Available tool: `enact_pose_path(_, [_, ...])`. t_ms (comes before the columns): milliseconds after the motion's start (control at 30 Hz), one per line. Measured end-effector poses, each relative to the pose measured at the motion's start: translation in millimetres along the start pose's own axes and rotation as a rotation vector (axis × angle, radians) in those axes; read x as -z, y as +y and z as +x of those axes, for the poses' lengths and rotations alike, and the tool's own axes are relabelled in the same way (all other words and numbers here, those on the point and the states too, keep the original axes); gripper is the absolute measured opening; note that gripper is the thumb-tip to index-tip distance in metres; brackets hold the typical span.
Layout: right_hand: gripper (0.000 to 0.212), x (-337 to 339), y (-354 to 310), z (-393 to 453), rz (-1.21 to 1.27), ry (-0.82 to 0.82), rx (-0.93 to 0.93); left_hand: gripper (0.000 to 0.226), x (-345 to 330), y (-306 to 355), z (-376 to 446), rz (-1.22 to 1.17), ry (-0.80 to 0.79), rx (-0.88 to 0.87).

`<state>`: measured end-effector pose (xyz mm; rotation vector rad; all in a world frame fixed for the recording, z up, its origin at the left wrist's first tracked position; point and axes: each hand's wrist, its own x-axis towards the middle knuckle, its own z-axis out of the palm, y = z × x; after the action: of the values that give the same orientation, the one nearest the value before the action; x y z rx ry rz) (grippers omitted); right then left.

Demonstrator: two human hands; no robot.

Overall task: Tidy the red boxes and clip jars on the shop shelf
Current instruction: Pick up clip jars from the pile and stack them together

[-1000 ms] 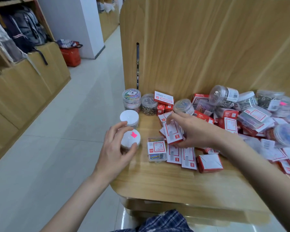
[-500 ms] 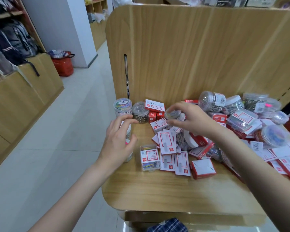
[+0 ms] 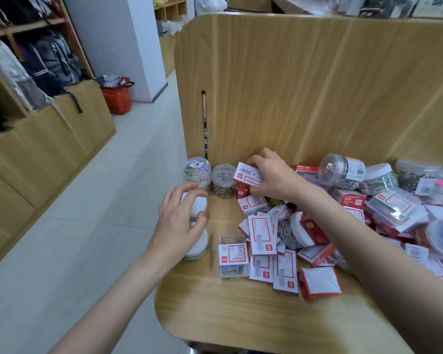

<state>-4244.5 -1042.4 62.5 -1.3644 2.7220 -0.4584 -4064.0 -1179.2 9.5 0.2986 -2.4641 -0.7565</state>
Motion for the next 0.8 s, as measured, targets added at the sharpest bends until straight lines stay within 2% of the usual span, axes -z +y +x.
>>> enact_pose_path(133, [0.059, 35, -2, -31, 0.195, 0.112, -0.004, 0.040, 3, 2, -5, -0.021, 0.023, 0.012])
enact_pose_path(267, [0.066, 40, -8, -87, 0.165, -0.043, 0.036, 0.038, 0, 8, -8, -0.036, 0.007, -0.030])
enact_pose_path(433, [0.058, 2, -18, -105, 0.088, -0.144, 0.089, 0.040, -10, 20, -7, -0.052, -0.016, -0.056])
enact_pose_path(533, [0.047, 15, -8, -98, 0.117, -0.078, 0.079, 0.039, -10, 25, -5, -0.038, -0.016, -0.091])
enact_pose_path(633, [0.033, 29, 4, -77, 0.030, 0.005, 0.125, 0.039, -15, 25, -5, -0.028, -0.039, -0.086])
enact_pose_path(800, [0.040, 12, 5, -22, -0.200, -0.312, 0.203, 0.039, -21, 19, -5, 0.055, -0.055, -0.044])
